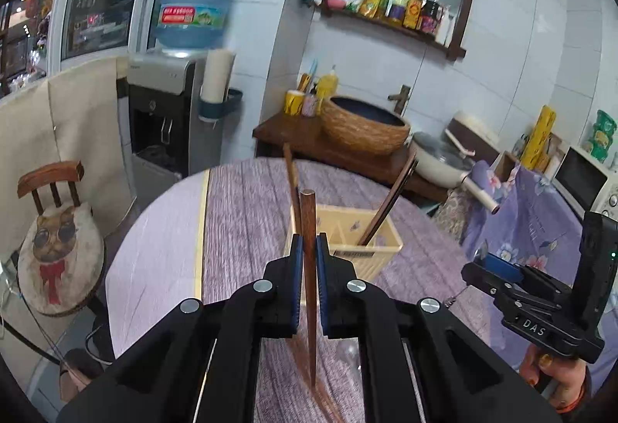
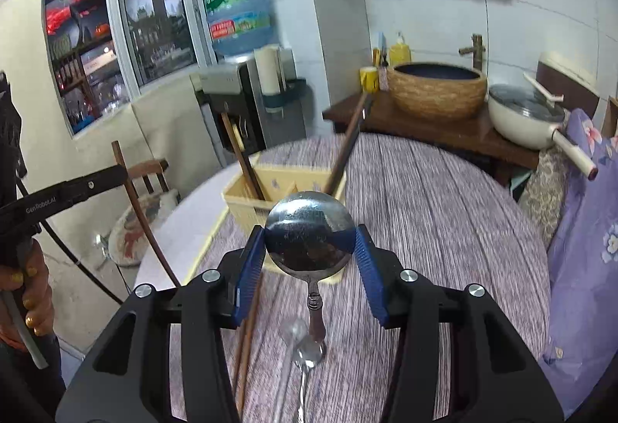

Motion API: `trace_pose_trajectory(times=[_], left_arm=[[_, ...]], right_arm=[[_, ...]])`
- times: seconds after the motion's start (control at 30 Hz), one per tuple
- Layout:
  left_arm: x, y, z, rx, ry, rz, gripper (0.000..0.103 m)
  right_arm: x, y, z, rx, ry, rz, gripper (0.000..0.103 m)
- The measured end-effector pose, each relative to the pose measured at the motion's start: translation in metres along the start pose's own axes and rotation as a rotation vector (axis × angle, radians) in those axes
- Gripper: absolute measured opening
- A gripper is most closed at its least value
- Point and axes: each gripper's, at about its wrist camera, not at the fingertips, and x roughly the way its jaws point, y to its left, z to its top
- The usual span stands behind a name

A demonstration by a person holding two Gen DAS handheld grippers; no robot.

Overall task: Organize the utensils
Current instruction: 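Lift the spoon and chopstick and carry both over the cream holder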

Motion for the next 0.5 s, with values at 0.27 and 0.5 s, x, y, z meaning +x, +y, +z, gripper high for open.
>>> trace_pose_trajectory(times=[0.27,0.5], left_arm=[[-0.002,-0.013,0.082,-0.062,-0.1,-0.057,0.008],[0.028,-0.021,0.098,-0.056,-0.188,0.044,0.008]], right_arm=[[-0.009,0.017,0.079,0.0,-0.133,-0.001,0.048],[0.033,0.025,0.102,-0.009,-0.154,-0.037,0.048]])
